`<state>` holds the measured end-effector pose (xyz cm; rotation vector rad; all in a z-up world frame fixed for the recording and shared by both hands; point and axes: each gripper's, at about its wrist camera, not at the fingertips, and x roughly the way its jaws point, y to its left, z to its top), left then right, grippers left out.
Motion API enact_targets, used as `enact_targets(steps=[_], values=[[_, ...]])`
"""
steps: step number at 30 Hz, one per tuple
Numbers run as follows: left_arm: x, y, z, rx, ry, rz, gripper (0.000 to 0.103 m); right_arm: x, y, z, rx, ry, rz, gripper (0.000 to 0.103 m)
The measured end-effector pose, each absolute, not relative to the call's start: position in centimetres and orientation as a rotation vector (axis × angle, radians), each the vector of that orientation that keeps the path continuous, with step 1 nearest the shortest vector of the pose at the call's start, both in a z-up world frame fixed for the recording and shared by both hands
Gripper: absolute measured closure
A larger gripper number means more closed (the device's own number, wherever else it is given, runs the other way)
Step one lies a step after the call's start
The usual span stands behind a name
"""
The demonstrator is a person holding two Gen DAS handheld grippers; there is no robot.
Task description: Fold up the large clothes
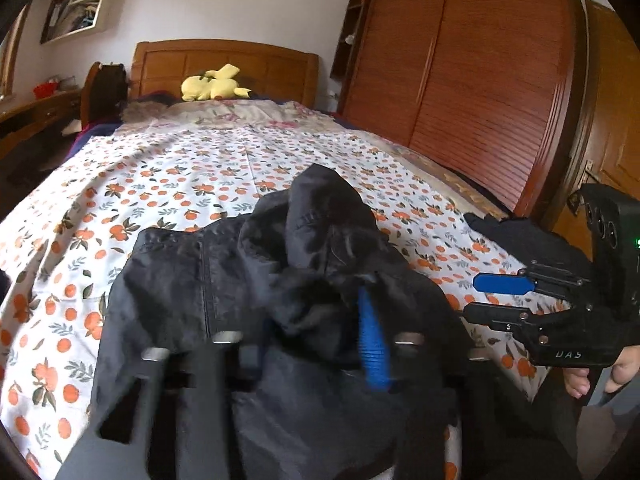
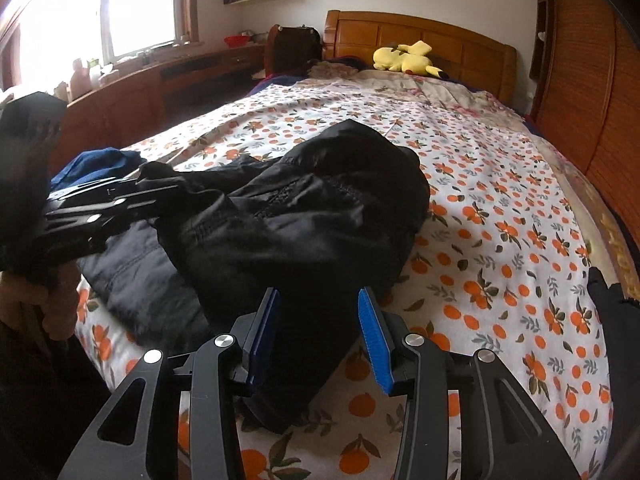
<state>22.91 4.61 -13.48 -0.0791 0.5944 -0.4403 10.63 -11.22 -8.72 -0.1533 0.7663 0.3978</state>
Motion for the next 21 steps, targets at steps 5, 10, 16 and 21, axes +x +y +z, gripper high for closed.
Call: enact_targets(steps=[5, 10, 16, 21], values=[[21.4, 5.0, -12.3, -0.081, 0.547, -0.443, 0.093, 10.5, -11.8, -8.9, -0.133, 0.765, 0.418, 0.064], [18.4, 7.2, -10.2, -0.105, 0.493, -0.398, 0.095, 10.9, -11.4, -8.5, -0.113, 0.744, 0.47, 0.064], [15.0, 13.1, -9.2, -0.145, 0.469, -0.257, 0.095, 11.6, -8.8, -7.9, -0.081, 0.712, 0.565, 0.064], [14.0, 17.5, -11.6, -0.214, 0.543, -0.187, 0.095, 11.9, -5.6, -8.4, -0.092, 0.708, 0.659, 0.064]])
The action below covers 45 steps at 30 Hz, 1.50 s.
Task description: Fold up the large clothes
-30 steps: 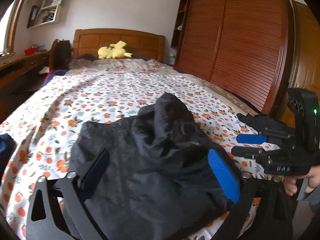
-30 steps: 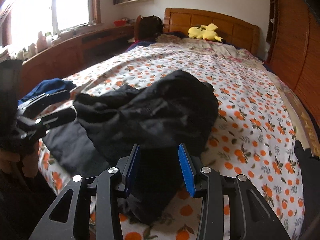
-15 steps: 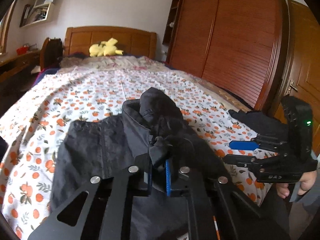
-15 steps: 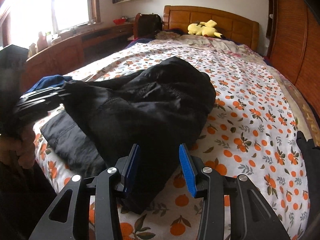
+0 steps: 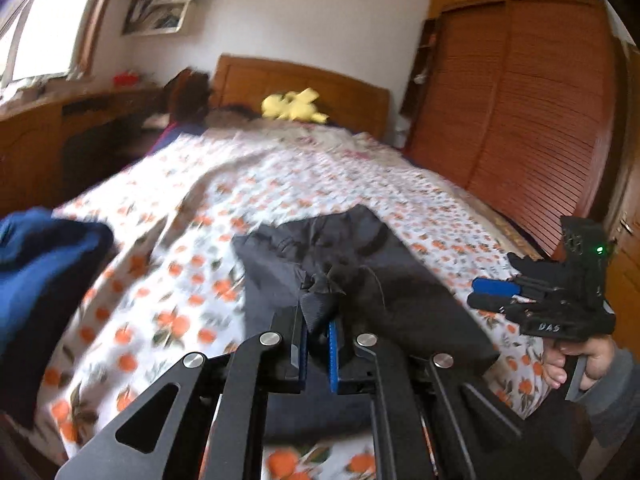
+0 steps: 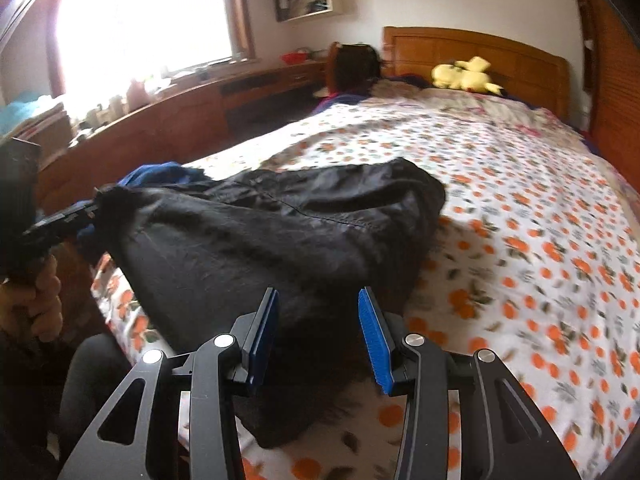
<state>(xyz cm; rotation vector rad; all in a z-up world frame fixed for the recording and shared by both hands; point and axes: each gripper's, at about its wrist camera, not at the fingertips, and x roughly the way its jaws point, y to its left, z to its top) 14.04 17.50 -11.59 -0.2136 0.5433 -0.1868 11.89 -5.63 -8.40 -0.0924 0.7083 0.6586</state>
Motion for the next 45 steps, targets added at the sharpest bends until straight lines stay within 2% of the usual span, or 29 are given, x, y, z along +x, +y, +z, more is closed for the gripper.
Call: enact_targets(steps=[10, 20, 22, 32, 34, 37, 43, 45], values=[[13.6, 18.3, -16.1, -0.2, 0.641, -0.137, 0.092, 12.2, -3.5, -11.9, -0.147, 0.81, 0.721, 0.063], [13.5, 17.8, -17.2, -0.14, 0.673, -0.107, 0.089, 15.5, -4.6, -9.1, -0.191, 0.775, 0.685, 0.062], [13.5, 17.6, -17.3, -0.137, 0.677, -0.106, 0.089, 17.7, -5.0, -8.9, -0.19, 0.767, 0.654, 0.051], [13.9, 17.4, -17.5, -0.127, 0.688, -0.096, 0.086, 28.6, -4.7, -11.4, -0.154, 0.829, 0.567, 0.049], [14.0, 17.4, -17.6, -0.126, 0.691, -0.094, 0.085, 30.7, -4.7, -12.3, -0.133, 0.852, 0.533, 0.031], [14.1, 17.5, -17.6, -0.127, 0.694, -0.096, 0.083, 33.0, -4.8, -13.7, -0.083, 0.9, 0.527, 0.028], [14.0, 18.3, -17.8, -0.165, 0.706, -0.111, 0.073, 35.2, -4.4, -16.3, -0.004, 0.996, 0.566, 0.023], [13.4, 18.4, -17.6, -0.163, 0.711, -0.102, 0.063, 35.4, -4.4, -16.9, 0.017, 1.014, 0.576, 0.023]])
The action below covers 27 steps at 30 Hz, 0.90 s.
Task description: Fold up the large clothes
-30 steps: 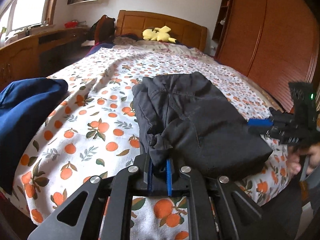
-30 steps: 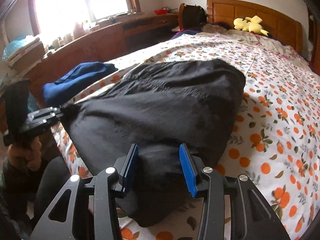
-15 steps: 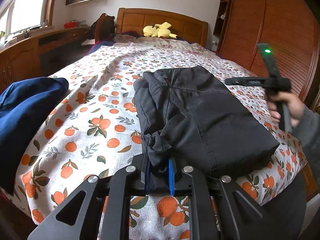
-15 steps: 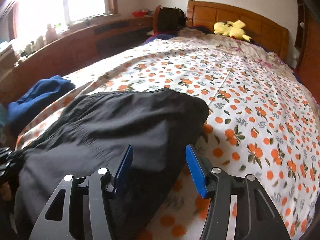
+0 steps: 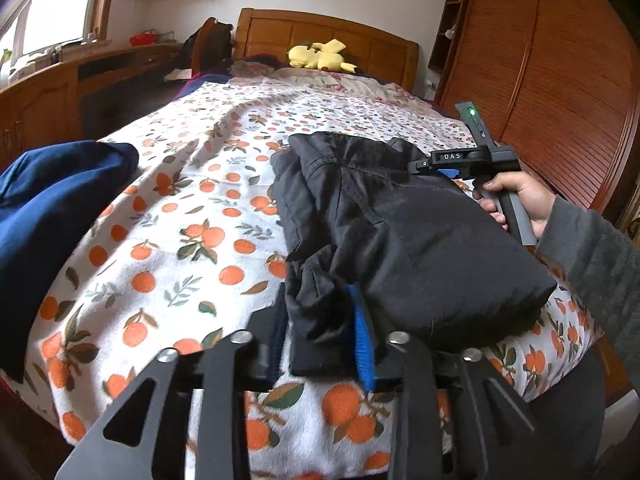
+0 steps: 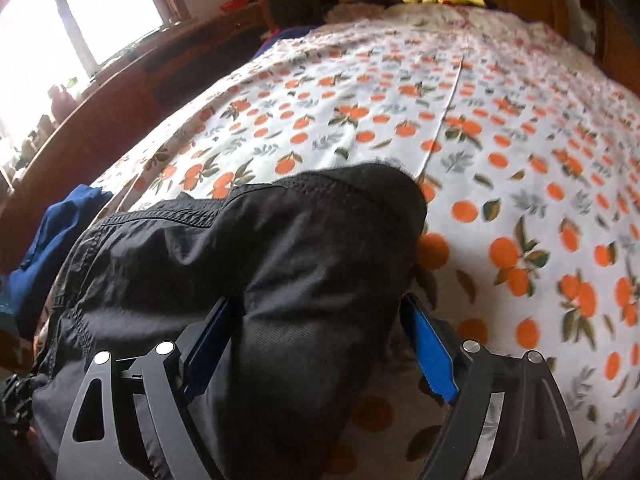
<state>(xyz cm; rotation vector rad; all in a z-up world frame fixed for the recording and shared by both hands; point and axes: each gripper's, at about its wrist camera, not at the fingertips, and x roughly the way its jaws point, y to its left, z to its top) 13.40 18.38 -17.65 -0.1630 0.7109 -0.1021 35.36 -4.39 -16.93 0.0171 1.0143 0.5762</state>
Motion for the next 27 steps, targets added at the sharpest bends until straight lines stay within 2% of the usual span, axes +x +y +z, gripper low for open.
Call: enact_targets(steps=[2, 11, 27], values=[[12.5, 18.5, -17.4, -0.156, 0.71, -0.094, 0.058, 35.5, -4.4, -17.2, 0.027, 1.02, 0.579, 0.023], [10.7, 18.0, -18.3, -0.153, 0.746, -0.111, 0.053, 35.5, -4.7, -17.4, 0.05, 1.028, 0.58, 0.023], [13.0, 17.9, -20.4, -0.168, 0.775, -0.108, 0.053, 35.4, -4.4, -18.4, 0.13, 1.081, 0.61, 0.025]])
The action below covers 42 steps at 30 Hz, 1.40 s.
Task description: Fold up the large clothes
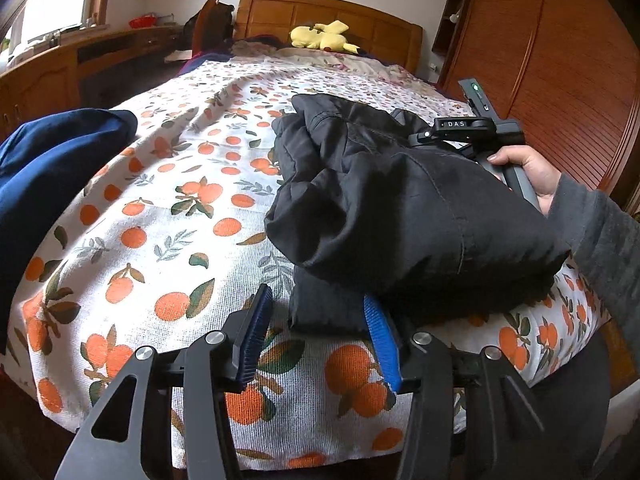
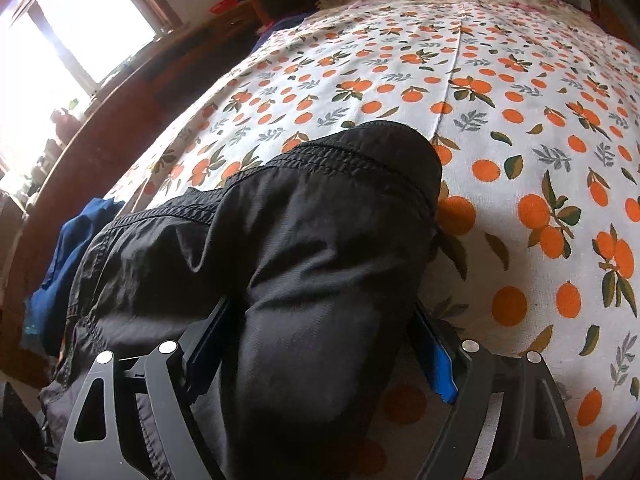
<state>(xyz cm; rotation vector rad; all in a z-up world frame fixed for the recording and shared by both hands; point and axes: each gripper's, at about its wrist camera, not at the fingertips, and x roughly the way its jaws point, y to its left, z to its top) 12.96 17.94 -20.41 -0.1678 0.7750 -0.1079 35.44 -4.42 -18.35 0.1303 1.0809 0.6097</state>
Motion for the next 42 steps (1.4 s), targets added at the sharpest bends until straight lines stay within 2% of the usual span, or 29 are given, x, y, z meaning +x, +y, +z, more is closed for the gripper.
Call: enact_targets(steps=[1, 2, 3, 5, 6, 7, 10, 21, 33, 42], values=[[12.9, 17.8, -20.4, -0.165, 0.774, -0.111, 0.056, 35.4, -4.4, -18.3, 0.134, 1.081, 0.61, 0.027], [13.0, 17.8, -20.5, -0.166, 0.775, -0.121, 0.068, 35.4, -4.5, -18.3, 0.138, 1.079, 0.611, 0.029], [13.1, 17.7, -20.5, -0.171, 0.778, -0.131, 0.076, 35.4, -4.6, -18.2, 0.144, 1.077, 0.613, 0.032], [13.2, 17.6, -20.4, -0.163, 0.772, -0.134, 0.085, 35.2, -4.8, -17.9, 0.149, 1.069, 0.609, 0.041], [13.2, 17.7, -20.2, -0.17, 0.761, -0.143, 0.091, 35.2, -4.9, -17.8, 0.152, 1.062, 0.605, 0.05], [13.1, 17.8, -20.0, -0.183, 0.75, -0.147, 0.092, 35.1, -5.1, -17.3, 0.158, 1.049, 0.603, 0.06], [12.9, 17.7, -18.8, -0.173, 0.705, -0.14, 0.094, 33.5, -4.8, -15.1, 0.096, 0.937, 0.599, 0.071], [11.8, 22.9, -15.1, -0.233, 0.593, -0.094, 0.096, 30.6, -0.3, -8.8, 0.081, 0.795, 0.623, 0.074], [8.2, 35.2, -8.6, -0.223, 0.489, 0.086, 0.096, 30.1, 15.7, -1.8, 0.033, 0.715, 0.795, 0.074], [4.6, 45.1, -3.8, -0.192, 0.462, 0.292, 0.096, 28.0, 28.8, 0.8, 0.006, 0.72, 0.931, 0.075]])
